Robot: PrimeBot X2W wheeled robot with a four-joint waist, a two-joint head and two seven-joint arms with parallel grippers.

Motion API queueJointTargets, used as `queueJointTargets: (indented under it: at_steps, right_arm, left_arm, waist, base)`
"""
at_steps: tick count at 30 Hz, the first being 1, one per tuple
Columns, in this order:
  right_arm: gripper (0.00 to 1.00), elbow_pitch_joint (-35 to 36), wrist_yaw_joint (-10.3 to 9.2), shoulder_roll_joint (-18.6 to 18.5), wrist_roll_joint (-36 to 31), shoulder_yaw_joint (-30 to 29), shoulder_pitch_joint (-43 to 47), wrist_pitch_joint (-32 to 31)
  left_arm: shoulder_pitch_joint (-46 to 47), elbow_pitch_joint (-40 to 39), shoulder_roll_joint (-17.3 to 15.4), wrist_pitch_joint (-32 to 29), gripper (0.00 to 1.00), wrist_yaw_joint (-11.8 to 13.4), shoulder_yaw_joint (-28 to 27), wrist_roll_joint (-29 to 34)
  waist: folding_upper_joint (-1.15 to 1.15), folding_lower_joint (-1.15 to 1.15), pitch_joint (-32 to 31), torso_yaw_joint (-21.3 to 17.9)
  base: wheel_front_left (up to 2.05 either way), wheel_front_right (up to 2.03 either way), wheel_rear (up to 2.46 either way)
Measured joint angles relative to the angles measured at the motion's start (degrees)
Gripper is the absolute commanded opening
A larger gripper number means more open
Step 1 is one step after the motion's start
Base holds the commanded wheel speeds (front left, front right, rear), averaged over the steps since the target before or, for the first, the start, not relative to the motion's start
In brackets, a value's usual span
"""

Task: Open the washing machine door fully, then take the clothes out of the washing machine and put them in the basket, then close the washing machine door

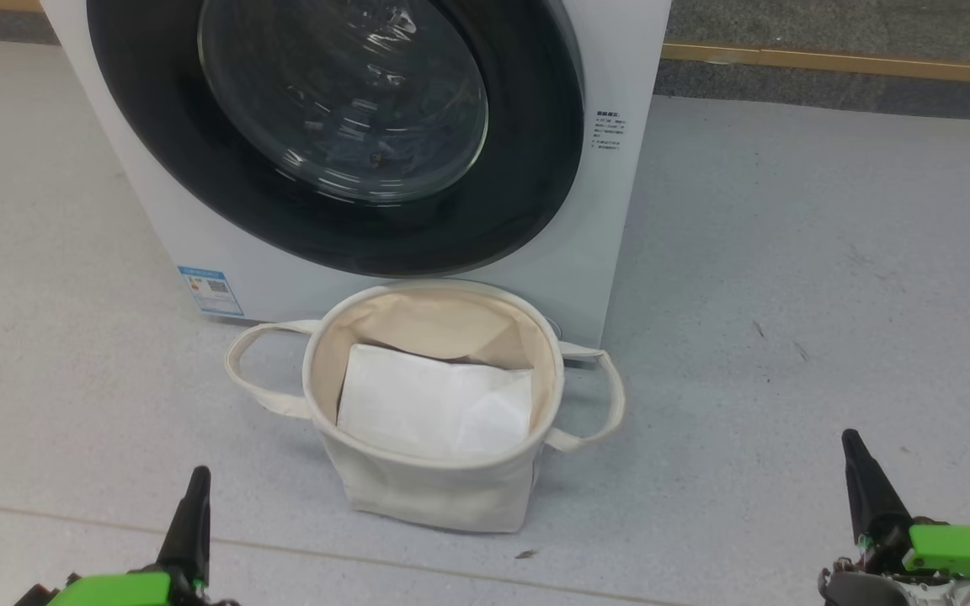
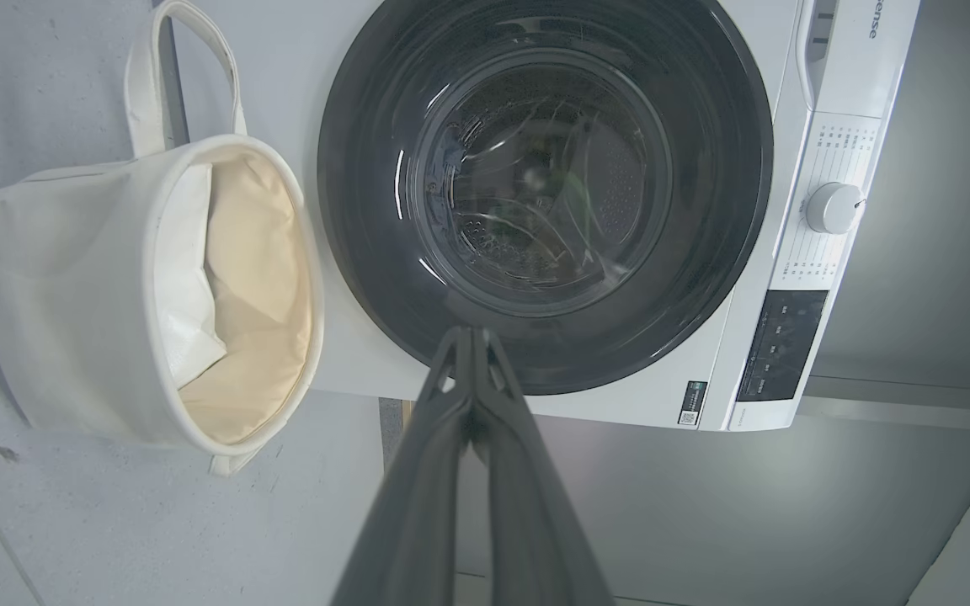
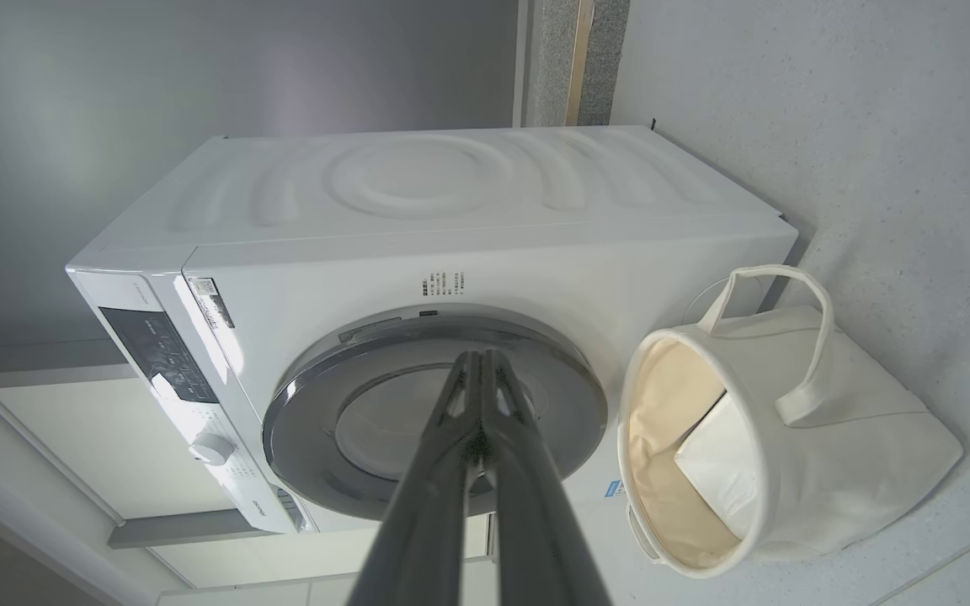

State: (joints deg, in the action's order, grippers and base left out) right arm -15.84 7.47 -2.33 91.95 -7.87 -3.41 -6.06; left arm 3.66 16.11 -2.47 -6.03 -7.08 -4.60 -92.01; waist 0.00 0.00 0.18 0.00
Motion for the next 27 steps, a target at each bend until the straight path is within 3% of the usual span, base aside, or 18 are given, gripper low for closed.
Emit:
queueJointTargets:
  at_steps: [27]
  right_arm:
    - [0.0, 0.0, 0.0, 0.0, 0.0, 0.0, 0.0, 0.0]
  left_arm:
    - [0.0, 0.0, 0.0, 0.0, 0.0, 0.0, 0.0, 0.0]
  waist:
    - [0.0, 0.0, 0.0, 0.0]
  base:
    - [0.0, 0.0, 0.0]
